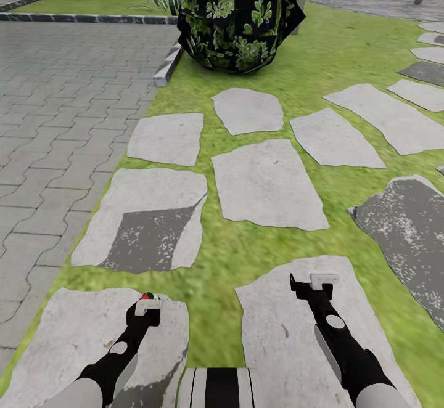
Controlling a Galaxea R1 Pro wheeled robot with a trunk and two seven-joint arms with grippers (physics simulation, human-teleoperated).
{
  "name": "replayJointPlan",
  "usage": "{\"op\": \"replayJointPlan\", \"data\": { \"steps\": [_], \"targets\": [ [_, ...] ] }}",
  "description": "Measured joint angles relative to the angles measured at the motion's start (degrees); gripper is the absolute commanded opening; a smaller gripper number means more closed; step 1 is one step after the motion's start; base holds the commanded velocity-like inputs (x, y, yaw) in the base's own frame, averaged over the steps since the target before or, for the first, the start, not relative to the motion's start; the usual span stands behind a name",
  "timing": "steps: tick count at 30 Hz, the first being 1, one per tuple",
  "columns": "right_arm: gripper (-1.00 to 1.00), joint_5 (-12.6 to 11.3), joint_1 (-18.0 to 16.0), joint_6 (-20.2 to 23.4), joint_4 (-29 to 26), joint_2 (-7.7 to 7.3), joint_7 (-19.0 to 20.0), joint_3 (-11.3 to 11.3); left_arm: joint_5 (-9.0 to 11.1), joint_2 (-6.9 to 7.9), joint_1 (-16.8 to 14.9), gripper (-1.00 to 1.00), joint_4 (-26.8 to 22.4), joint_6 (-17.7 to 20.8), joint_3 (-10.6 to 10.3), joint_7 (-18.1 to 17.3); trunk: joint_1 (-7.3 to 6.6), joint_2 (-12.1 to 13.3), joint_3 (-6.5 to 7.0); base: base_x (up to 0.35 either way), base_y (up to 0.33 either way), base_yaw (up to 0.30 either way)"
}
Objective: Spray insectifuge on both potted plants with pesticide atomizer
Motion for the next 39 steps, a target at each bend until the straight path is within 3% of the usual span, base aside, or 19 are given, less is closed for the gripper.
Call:
{"op": "replayJointPlan", "data": {
  "steps": [3, 34, 39],
  "targets": [
    [1.00, 0.0, 0.0, 0.0, 0.0, 0.00, 0.0, 0.0, 0.0, 0.00, 0.0, -1.00, 0.0, 0.0, 0.0, 0.0, 0.00, 0.0, 0.00, 0.000, 0.000, 0.000],
    [1.00, 0.0, 0.0, -0.2, -0.2, 0.17, 0.0, 0.1, 0.4, -0.08, 0.0, -1.00, -0.1, 0.7, 0.3, 0.0, -0.80, 0.4, 6.92, 0.000, 0.000, -0.017],
    [1.00, 0.1, 0.1, -0.2, -0.5, -1.50, 0.0, -0.3, 0.4, 0.00, 0.0, -1.00, 0.1, 0.8, 0.3, -0.2, -0.93, 0.5, 8.28, 0.000, 0.000, -0.259]
  ]
}}
